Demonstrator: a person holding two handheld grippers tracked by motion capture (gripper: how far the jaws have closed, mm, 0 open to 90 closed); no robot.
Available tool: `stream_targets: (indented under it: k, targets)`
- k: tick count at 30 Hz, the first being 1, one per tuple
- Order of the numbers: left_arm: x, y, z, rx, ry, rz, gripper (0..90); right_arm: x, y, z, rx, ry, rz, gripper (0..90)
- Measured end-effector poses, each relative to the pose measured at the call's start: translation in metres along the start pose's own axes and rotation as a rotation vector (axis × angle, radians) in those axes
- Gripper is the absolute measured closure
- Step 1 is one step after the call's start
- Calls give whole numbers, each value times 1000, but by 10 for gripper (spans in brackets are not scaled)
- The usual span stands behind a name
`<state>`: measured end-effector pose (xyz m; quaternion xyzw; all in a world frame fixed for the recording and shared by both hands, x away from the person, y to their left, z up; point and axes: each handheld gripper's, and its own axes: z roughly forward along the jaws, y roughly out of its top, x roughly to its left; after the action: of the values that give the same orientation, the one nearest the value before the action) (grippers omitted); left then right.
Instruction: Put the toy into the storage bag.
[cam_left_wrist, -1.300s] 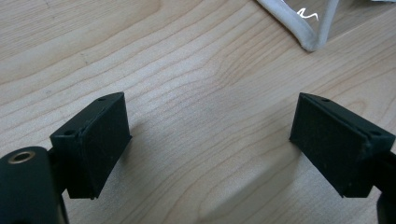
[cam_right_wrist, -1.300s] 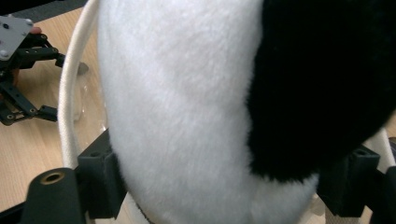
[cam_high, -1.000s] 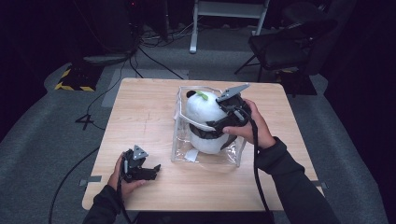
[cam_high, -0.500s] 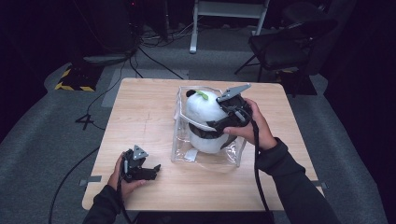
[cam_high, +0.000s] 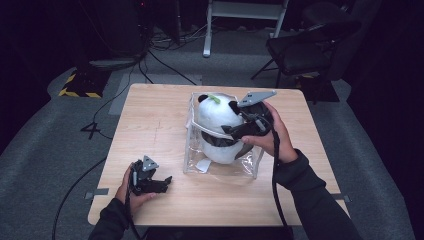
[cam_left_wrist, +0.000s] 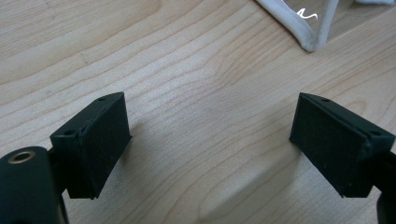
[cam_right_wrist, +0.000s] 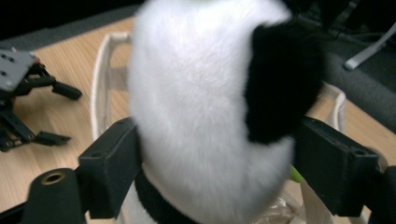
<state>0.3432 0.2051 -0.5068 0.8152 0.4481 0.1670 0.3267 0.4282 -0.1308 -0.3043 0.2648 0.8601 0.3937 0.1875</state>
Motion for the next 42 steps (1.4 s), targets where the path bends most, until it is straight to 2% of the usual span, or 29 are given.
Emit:
stream_targets:
  k: [2,3,4,7,16,20,37,42]
  targets:
    - [0,0,0,0,0,0,120,1,1,-6,-36,-14,-1,202]
    - [0,0,0,0,0,0,120,2,2,-8,-39,-5,-2,216]
    - [0,0,0,0,0,-1,120,2,2,-9,-34,8,-9,232]
    - [0,0,0,0,0,0,120,3,2,-6,-6,-3,-26,236]
    - [0,0,0,-1,0,1,120,0,0,-4,-6,0,-14,241]
    - [0,0,0,0,0,0,120,-3,-1,-9,-19,-3,-13,264]
    - [0,0,0,0,0,0,120,-10,-4,-25,-28,-19,-18,242]
    - [0,0,0,0,0,-1,120,-11,-7,-31,-25,-53,-44,262]
